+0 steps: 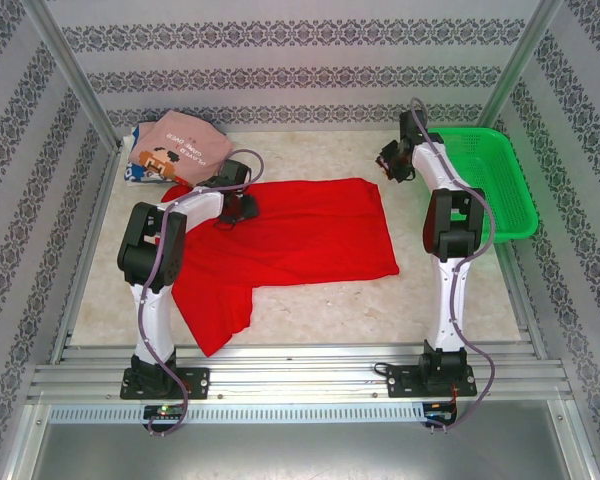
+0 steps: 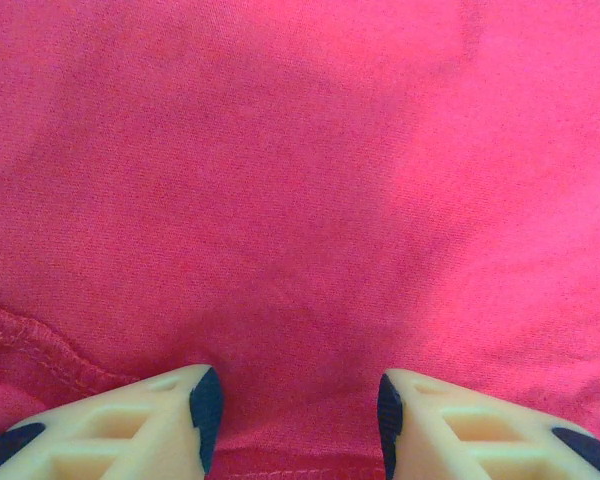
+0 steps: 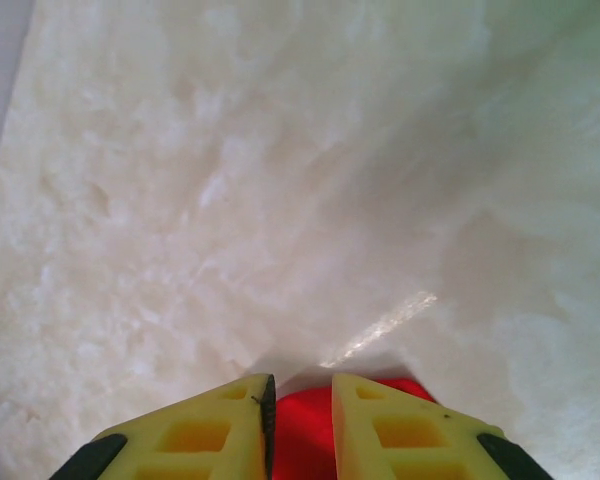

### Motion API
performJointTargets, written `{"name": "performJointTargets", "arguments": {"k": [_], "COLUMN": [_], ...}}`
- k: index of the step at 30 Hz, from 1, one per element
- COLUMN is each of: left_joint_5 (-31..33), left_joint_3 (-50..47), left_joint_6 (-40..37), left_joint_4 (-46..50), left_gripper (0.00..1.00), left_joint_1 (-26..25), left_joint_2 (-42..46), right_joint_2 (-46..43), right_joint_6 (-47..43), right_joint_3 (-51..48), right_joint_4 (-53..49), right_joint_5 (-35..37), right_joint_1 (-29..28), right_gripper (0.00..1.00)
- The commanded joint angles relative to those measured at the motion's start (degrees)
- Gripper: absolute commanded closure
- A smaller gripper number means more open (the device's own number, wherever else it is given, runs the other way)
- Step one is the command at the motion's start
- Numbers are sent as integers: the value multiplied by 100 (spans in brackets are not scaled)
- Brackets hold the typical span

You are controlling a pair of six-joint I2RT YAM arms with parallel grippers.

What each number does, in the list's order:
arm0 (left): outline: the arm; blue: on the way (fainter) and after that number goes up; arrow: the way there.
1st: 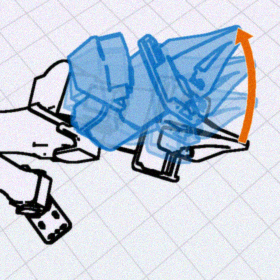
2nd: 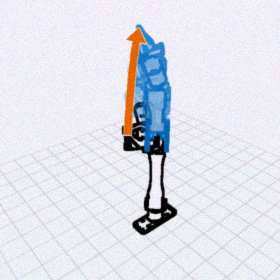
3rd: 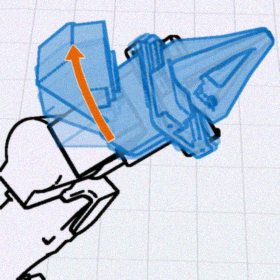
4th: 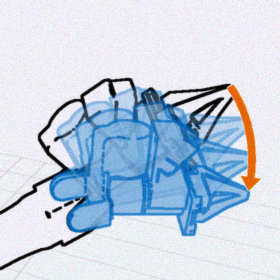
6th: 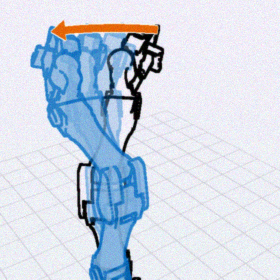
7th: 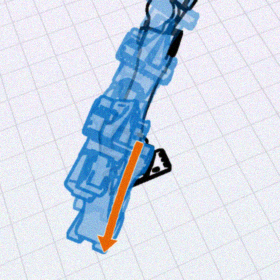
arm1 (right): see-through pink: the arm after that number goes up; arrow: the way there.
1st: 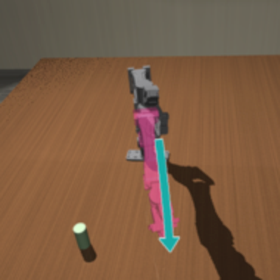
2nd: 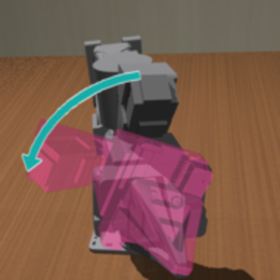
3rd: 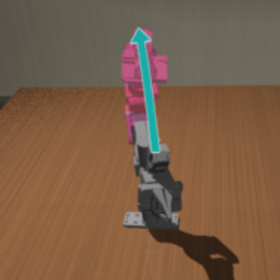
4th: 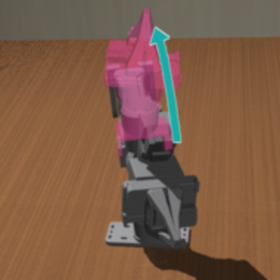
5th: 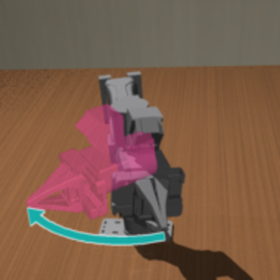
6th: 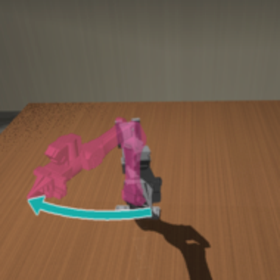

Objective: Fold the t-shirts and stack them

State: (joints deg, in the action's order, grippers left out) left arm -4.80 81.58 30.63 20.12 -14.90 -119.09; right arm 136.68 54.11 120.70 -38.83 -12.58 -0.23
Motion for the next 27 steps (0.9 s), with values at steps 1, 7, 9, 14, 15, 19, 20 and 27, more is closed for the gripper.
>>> {"name": "performJointTargets", "arguments": {"k": [1,7,9,14,15,19,20,27], "left_joint_5": [-179,-250,-271,-344,-346,-373,-375,-424], "left_joint_3": [-283,-353,-371,-456,-467,-528,-546,-620], "left_joint_6": [-40,13,30,65,74,96,101,100], "left_joint_4": [616,502,484,377,370,291,267,184], "left_gripper": [51,51,51,51,51,51,51,51], "left_joint_1": [10,10,5,8,8,11,5,4], "left_joint_2": [-132,-115,-115,-47,-32,25,42,77], "right_joint_2": [-327,-356,-250,31,47,69,78,117], "right_joint_6": [-149,-207,-240,-304,-311,-335,-324,-305], "right_joint_3": [11,-426,-332,-13,-17,-90,-110,-258], "right_joint_4": [-432,-330,-338,-590,-611,-725,-744,-639], "right_joint_5": [-25,94,89,179,208,317,341,432], "right_joint_1": [-77,-207,-274,-363,-372,-416,-424,-443], "right_gripper": [77,78,78,79,79,79,79,79]}}
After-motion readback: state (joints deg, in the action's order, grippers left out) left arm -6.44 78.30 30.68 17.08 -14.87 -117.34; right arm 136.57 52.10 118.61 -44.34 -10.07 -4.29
